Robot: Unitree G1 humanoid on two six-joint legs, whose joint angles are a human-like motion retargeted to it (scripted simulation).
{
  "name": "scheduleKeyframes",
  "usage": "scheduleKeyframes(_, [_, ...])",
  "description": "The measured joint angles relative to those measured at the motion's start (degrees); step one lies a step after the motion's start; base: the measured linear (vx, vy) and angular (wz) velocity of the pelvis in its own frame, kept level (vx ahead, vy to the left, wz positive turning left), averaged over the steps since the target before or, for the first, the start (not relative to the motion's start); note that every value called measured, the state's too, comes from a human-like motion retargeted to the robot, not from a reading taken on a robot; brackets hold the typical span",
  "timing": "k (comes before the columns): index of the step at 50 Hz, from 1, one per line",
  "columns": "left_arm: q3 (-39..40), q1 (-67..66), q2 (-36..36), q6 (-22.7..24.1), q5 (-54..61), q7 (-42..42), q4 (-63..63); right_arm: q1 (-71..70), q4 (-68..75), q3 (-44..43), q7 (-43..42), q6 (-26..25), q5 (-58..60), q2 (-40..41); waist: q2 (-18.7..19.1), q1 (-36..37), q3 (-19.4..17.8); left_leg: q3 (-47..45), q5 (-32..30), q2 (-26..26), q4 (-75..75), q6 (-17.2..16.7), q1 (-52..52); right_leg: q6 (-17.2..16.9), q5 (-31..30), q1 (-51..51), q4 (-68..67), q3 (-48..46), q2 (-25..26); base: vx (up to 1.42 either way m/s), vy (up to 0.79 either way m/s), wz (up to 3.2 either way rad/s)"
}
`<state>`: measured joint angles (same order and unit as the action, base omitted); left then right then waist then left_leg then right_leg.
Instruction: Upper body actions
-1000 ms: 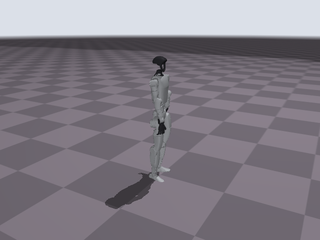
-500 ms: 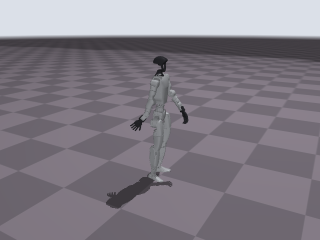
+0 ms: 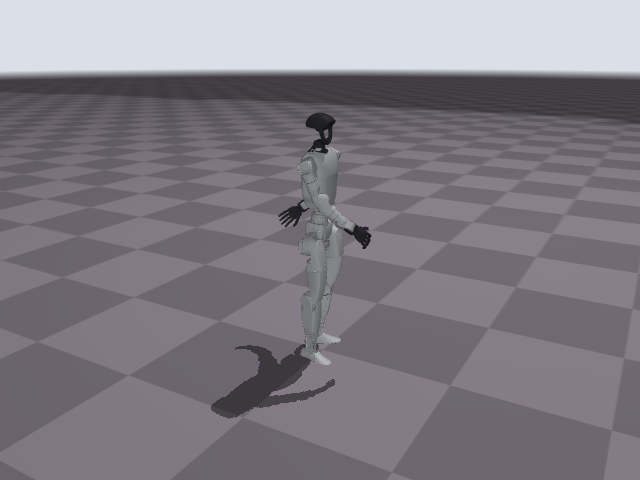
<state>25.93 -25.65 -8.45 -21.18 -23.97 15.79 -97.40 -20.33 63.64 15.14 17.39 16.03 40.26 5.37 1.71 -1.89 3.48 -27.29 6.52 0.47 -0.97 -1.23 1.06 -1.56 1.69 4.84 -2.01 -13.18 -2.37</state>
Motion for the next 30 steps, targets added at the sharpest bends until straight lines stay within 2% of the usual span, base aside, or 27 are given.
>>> scheduleKeyframes(3, [-5.0, 9.5, 0.4, 2.0, 1.4, -2.7, 0.0, 5.1, 7.1, -1.6, -4.0, -5.7, 7.8, -3.2, -0.4, 0.4, 0.3, 0.7, -0.2, -0.1, -0.2, 0.2, -0.5, -0.2, 0.2, -0.3, 0.0, -0.8, -0.4, -0.01, 0.01, 0.22])
scheduleKeyframes(7, [-12.3, 25.9, 1.1, 3.7, -0.4, -4.9, 0.5, 10.5, 25.4, -8.8, -10.4, -19.9, 14.4, -8.0, -1.3, 1.0, 0.5, 2.5, -0.6, -0.5, -0.8, 0.7, -1.2, -0.3, 0.3, -1.7, 0.7, -3.3, -0.9, -0.02, 0.02, 0.42])
scheduleKeyframes(10, [-16.9, 37.4, 3.3, 5.5, -2.9, -2.7, 5.9, 16.7, 33.8, -15.2, -10.0, -34.2, 11.7, -13.0, -2.3, 1.8, 0.1, 3.9, -0.7, -0.9, -1.4, 0.9, -1.8, -0.5, 0.3, -2.6, 1.2, -5.2, -1.5, -0.02, 0.02, 0.40])
scheduleKeyframes(12, [-19.2, 43.8, 5.1, 7.9, -3.6, -2.1, 10.6, 22.9, 33.8, -17.2, -7.8, -40.2, 5.7, -16.1, -2.9, 2.7, 0.1, 4.3, -0.8, -0.9, -1.8, 0.9, -2.5, -0.7, 0.2, -2.6, 1.4, -6.0, -2.0, -0.01, 0.02, 0.21])
scheduleKeyframes(13, [-20.2, 46.7, 6.0, 9.2, -3.5, -2.4, 12.9, 25.8, 33.8, -18.5, -7.9, -41.3, 2.3, -17.3, -3.1, 3.0, 0.1, 4.5, -0.8, -1.0, -2.0, 0.9, -2.9, -0.8, 0.2, -2.5, 1.4, -6.4, -2.2, -0.02, 0.02, 0.19])
scheduleKeyframes(15, [-22.0, 51.8, 7.6, 11.9, -2.7, -3.8, 17.6, 31.2, 33.8, -21.5, -11.0, -39.8, -3.7, -18.5, -3.4, 3.3, 0.3, 4.8, -0.8, -1.1, -2.4, 0.8, -3.8, -1.0, 0.2, -2.3, 1.6, -7.4, -2.7, -0.01, 0.02, 0.18])
scheduleKeyframes(18, [-24.2, 56.8, 9.1, 15.5, -1.3, -5.5, 25.0, 37.0, 33.8, -26.5, -15.2, -33.0, -8.3, -19.3, -3.6, 2.8, 0.5, 5.3, -0.9, -1.2, -2.7, 0.8, -4.7, -1.2, 0.2, -2.1, 1.7, -8.4, -3.2, 0.00, 0.00, 0.00])
scheduleKeyframes(20, [-25.9, 58.6, 9.1, 17.5, -0.2, -5.9, 29.5, 39.3, 33.8, -28.7, -16.2, -31.0, -10.1, -19.8, -3.7, 2.4, 0.4, 5.4, -1.0, -1.3, -2.7, 0.7, -4.8, -1.3, 0.2, -2.2, 1.7, -8.7, -3.5, 0.00, 0.00, 0.00])
scheduleKeyframes(22, [-27.1, 58.9, 8.6, 19.4, 0.3, -5.5, 33.4, 40.4, 33.8, -29.8, -17.1, -32.0, -12.2, -20.2, -3.5, 2.3, 0.2, 5.5, -0.9, -1.3, -2.8, 0.7, -4.9, -1.4, 0.2, -2.2, 1.7, -8.8, -3.5, 0.00, 0.00, 0.00])
scheduleKeyframes(25, [-28.6, 56.9, 8.0, 21.6, 0.3, -5.1, 36.9, 40.3, 33.8, -27.6, -18.4, -36.1, -17.1, -20.7, -3.0, 2.9, 0.3, 5.4, -0.7, -1.3, -3.0, 0.7, -4.8, -1.4, 0.2, -2.3, 1.8, -8.7, -3.5, 0.01, 0.02, -0.01])
scheduleKeyframes(28, [-29.5, 52.5, 7.8, 21.6, -0.6, -5.8, 35.5, 37.0, 33.8, -22.7, -20.7, -39.5, -19.2, -19.7, -2.6, 3.9, 0.6, 5.5, -0.6, -1.5, -2.7, 0.8, -4.3, -1.3, 0.3, -2.4, 1.7, -8.3, -3.3, 0.01, 0.02, -0.01])
scheduleKeyframes(30, [-28.9, 48.6, 7.3, 21.3, -1.9, -5.7, 32.3, 32.5, 33.8, -18.7, -20.2, -39.8, -15.5, -18.4, -2.5, 4.3, 0.7, 5.4, -0.6, -1.6, -2.4, 0.9, -3.8, -1.2, 0.3, -2.4, 1.6, -7.8, -3.1, 0.00, 0.00, 0.00])
